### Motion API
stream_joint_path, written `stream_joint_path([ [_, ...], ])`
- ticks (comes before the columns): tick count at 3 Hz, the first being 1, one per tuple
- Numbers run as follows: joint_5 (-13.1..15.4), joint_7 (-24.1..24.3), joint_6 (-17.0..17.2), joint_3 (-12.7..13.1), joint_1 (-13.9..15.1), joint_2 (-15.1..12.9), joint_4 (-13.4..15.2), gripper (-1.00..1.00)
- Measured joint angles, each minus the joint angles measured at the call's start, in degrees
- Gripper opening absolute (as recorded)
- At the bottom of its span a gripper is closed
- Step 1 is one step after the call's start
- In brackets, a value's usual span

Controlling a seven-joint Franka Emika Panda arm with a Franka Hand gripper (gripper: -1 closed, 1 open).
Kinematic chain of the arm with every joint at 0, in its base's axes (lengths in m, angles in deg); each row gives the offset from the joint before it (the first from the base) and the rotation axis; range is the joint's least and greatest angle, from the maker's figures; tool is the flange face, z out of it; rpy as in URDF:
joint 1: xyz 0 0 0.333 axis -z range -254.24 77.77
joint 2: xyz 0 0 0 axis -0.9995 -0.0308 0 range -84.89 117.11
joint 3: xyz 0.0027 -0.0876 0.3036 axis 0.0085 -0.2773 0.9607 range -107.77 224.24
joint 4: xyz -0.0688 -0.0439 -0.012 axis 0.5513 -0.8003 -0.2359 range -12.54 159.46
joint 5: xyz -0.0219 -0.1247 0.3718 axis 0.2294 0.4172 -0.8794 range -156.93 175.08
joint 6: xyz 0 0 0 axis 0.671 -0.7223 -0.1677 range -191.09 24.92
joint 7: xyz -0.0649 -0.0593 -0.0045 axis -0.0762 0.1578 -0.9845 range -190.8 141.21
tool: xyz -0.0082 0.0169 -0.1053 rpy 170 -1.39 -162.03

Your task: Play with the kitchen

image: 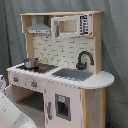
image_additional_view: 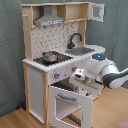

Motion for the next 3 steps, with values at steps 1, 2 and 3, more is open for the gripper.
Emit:
stream_joint_path([
  [1,0.43,2.77,1.58,-3.60,-4.28,0.84,0.14,1.00],
  [2,1.92,6.36,3.17,-6.11,-7.56,2.86,0.39,1.00],
  [3,4.25,9.01,5.53,-9.32,-9.93,6.48,0.75,1.00],
])
